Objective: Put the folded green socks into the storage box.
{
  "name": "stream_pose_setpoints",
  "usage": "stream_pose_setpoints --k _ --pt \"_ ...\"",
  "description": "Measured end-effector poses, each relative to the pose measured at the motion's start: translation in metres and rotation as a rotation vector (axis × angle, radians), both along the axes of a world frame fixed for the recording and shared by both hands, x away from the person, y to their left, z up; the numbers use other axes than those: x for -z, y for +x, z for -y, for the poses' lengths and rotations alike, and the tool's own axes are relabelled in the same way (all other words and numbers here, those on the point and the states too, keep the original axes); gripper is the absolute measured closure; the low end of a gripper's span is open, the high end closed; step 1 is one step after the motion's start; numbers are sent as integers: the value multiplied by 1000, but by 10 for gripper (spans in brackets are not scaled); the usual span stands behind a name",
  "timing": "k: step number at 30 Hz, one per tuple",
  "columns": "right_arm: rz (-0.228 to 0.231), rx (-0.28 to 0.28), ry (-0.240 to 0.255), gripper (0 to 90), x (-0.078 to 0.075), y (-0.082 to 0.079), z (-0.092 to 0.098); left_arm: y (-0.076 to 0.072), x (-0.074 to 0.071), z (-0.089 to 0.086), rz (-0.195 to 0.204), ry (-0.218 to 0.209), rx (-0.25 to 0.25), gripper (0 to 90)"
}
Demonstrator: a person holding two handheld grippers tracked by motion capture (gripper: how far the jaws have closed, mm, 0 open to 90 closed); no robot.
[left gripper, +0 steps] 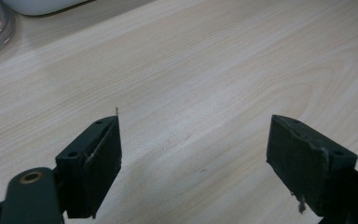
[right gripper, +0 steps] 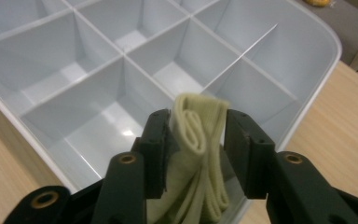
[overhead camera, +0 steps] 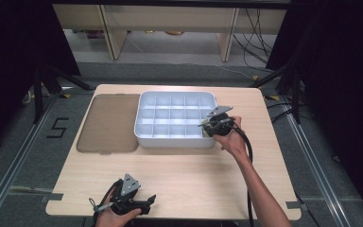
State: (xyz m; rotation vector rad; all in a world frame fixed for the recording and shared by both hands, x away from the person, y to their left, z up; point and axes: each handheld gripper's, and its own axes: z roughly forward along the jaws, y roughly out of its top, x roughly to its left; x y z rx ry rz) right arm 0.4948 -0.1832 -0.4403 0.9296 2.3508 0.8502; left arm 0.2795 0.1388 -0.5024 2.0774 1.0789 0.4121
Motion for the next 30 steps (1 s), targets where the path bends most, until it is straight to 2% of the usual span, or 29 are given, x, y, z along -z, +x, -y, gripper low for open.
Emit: stream_pose_setpoints --k 2,3,4,5,7,11,15,16,17,18,24,27,28,30 --pt "4 -2 46 684 -9 0 2 0 1 1 -1 -7 -13 175" --pt "2 -15 54 711 -12 0 3 0 0 0 -7 -7 2 175" --pt "10 -22 63 745 -16 0 3 0 0 1 -3 -15 -9 175" --pt "21 -21 63 764 -18 0 3 0 -1 -1 -4 1 -4 175" --pt "6 -17 41 798 -19 2 3 0 -1 -1 -9 -9 -2 175" --pt "-38 -4 6 817 -8 5 1 0 -1 -1 -1 -17 -4 175" --pt "-94 5 -29 821 5 7 -4 0 0 -1 -1 -13 -5 175" --pt "-101 -5 -51 821 7 9 -4 0 0 -1 -1 -15 -6 175" --pt "-117 11 -53 823 8 9 -6 0 0 -1 -2 -14 -4 175" --pt "-111 14 -61 824 10 10 -8 0 -1 -2 -5 2 7 175" --pt "-169 19 -109 826 9 13 -13 0 0 -2 5 4 -1 177" --pt "-194 26 -124 826 11 15 -14 0 -1 -3 -3 5 12 176" --pt "-219 31 -132 825 13 17 -16 0 0 -2 2 -3 -13 176" --pt "-226 26 -137 826 14 18 -16 0 -1 -3 -2 5 -3 177"
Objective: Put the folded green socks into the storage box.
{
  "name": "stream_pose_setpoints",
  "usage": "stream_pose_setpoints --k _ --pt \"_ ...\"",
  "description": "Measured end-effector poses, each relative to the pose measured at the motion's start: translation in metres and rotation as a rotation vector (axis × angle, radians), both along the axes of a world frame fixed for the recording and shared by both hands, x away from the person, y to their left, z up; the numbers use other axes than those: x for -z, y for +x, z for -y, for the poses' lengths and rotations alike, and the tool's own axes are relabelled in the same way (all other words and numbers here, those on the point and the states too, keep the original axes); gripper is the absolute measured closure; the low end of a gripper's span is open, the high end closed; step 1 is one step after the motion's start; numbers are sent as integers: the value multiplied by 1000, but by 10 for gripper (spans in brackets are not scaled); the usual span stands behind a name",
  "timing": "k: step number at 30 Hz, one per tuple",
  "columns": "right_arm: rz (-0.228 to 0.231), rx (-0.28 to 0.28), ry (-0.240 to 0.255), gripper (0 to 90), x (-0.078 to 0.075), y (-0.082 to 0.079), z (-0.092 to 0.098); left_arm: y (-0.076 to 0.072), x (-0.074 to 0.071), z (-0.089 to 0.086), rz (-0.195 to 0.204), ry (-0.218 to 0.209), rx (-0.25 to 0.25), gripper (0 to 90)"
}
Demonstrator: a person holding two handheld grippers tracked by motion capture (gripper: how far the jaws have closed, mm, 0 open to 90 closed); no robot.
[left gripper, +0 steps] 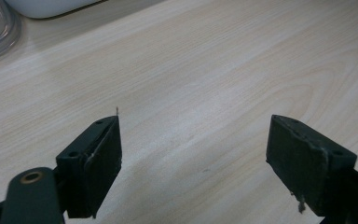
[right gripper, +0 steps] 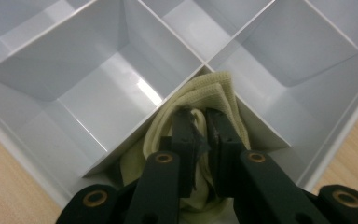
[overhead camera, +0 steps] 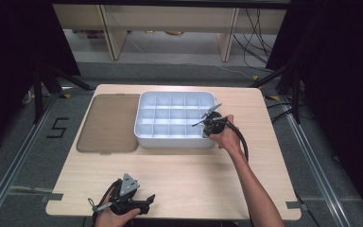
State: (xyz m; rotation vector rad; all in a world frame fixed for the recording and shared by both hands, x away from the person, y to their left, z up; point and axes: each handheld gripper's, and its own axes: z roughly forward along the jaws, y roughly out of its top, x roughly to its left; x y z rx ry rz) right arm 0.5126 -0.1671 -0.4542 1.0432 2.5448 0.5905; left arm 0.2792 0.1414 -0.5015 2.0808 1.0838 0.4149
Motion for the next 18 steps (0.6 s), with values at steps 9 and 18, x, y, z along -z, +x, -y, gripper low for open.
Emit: stream_pose_setpoints --k 9,18 --pt "-39 8 -23 822 2 4 -4 -1 0 0 0 -5 15 177" --pt "-3 20 59 792 -11 1 6 0 0 1 7 -3 -1 177"
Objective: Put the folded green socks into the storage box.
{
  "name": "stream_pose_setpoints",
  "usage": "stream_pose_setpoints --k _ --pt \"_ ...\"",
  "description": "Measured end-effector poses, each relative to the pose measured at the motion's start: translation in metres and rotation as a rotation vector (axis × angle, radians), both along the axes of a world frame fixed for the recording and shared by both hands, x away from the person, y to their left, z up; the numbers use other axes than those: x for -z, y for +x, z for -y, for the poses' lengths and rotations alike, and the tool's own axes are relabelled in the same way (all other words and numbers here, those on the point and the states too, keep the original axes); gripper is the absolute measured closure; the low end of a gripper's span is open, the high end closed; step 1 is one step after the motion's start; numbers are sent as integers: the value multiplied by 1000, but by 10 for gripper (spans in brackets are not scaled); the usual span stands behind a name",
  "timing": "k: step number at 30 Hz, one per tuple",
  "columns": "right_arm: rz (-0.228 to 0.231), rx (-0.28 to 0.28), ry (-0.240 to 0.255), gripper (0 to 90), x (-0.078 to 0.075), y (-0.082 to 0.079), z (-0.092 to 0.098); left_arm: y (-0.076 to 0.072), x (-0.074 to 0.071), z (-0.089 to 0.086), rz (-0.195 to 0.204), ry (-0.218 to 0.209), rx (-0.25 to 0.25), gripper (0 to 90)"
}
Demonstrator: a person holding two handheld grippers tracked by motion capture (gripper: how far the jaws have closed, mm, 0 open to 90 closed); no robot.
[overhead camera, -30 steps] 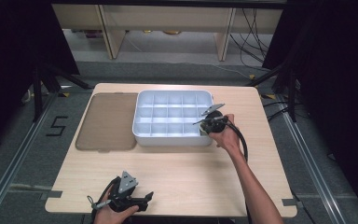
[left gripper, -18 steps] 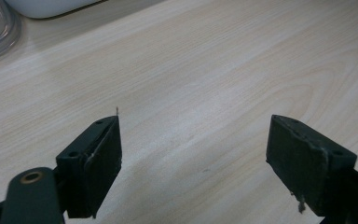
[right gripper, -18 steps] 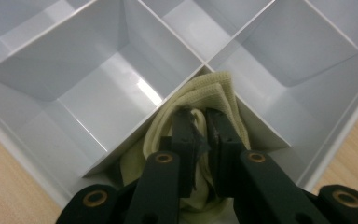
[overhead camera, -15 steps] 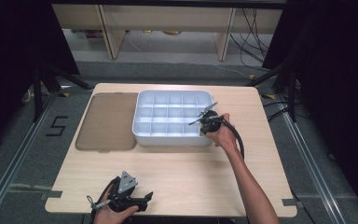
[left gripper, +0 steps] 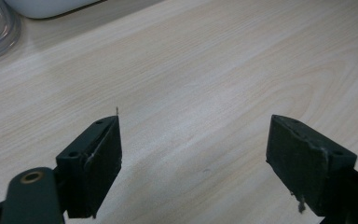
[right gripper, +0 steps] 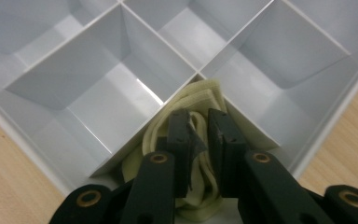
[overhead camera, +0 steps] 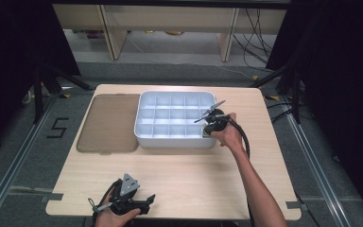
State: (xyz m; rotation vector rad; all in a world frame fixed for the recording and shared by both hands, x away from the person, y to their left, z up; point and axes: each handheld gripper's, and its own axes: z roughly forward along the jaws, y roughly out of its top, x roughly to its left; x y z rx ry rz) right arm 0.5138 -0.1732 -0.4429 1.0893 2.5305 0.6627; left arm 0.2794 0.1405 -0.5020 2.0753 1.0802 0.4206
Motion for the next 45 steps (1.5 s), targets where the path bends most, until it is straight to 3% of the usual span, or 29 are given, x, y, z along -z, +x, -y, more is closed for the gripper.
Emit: stream_pose_setpoints --k 11,16,24,29,31,32,38,44,45 --pt "68 4 85 746 -15 -7 10 1 -1 -2 0 12 16 176" --pt "91 4 124 710 -18 -10 10 0 -1 -2 -16 -1 8 177" --pt "76 13 156 607 -28 -19 11 1 -1 -2 -8 -1 6 176" --pt "111 10 190 532 -33 -24 11 1 -2 -3 -21 9 16 176" --pt "125 6 189 504 -36 -27 11 1 -1 -1 -15 -7 5 176" --pt "151 4 205 497 -35 -28 10 1 -1 -1 -20 -9 5 176" --pt "133 5 222 444 -40 -37 15 1 -1 -2 -2 3 6 176" --pt "151 6 253 418 -40 -46 22 2 -1 -3 -7 20 17 176" --pt "154 10 267 415 -40 -48 23 2 0 -2 -3 1 -2 176"
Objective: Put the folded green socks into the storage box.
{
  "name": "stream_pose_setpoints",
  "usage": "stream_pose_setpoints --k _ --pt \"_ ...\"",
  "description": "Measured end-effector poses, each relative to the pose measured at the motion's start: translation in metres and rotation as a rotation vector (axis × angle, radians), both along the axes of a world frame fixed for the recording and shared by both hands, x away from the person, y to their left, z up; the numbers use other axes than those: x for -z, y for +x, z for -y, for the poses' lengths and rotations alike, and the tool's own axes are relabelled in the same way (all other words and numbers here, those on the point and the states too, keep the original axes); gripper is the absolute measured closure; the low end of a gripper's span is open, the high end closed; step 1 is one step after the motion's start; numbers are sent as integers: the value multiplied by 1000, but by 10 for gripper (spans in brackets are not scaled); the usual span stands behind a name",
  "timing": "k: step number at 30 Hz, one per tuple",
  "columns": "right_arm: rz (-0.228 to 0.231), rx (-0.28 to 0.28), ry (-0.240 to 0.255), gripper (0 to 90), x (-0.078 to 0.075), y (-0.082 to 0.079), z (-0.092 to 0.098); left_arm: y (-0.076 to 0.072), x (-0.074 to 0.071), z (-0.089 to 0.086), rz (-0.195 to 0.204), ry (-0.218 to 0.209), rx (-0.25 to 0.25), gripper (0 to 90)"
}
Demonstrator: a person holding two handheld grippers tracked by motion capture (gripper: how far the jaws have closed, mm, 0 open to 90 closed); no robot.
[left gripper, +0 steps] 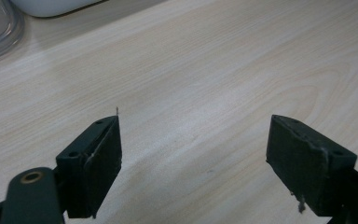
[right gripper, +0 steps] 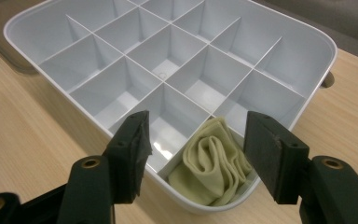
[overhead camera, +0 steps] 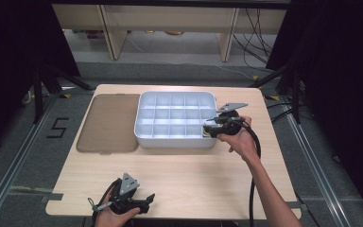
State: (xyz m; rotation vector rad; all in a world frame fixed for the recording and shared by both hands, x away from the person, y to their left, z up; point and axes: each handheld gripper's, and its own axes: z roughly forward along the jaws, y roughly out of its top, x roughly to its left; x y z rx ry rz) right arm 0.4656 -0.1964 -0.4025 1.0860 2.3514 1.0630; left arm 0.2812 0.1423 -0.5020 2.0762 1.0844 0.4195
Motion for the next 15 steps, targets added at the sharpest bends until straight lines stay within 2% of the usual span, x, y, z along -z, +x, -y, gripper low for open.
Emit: stream_pose_setpoints --k 2,3,5,6,8,9,11,12,13,15 --pt "-3 0 10 412 -1 -3 1 0 0 1 -2 -15 -6 176" --pt "14 -9 9 411 -1 -4 1 0 -1 0 -6 0 9 176" --pt "8 -2 23 405 -3 -8 1 0 -1 -1 -18 8 10 176" --pt "29 -7 32 400 -2 -9 1 0 -1 -1 -20 12 13 176" --pt "19 -15 37 397 -3 -12 1 0 -2 -1 -15 5 12 175" --pt "38 -31 38 394 -1 -11 1 0 -2 -1 -15 7 12 175" --pt "28 -16 49 386 -1 -15 1 0 -2 -2 -5 20 13 174" --pt "38 -21 52 383 0 -15 0 0 -1 -1 3 8 5 174" --pt "25 -27 53 381 0 -17 1 0 -1 -1 3 8 4 174" --pt "31 -28 70 375 2 -19 1 0 -1 -1 3 7 2 174"
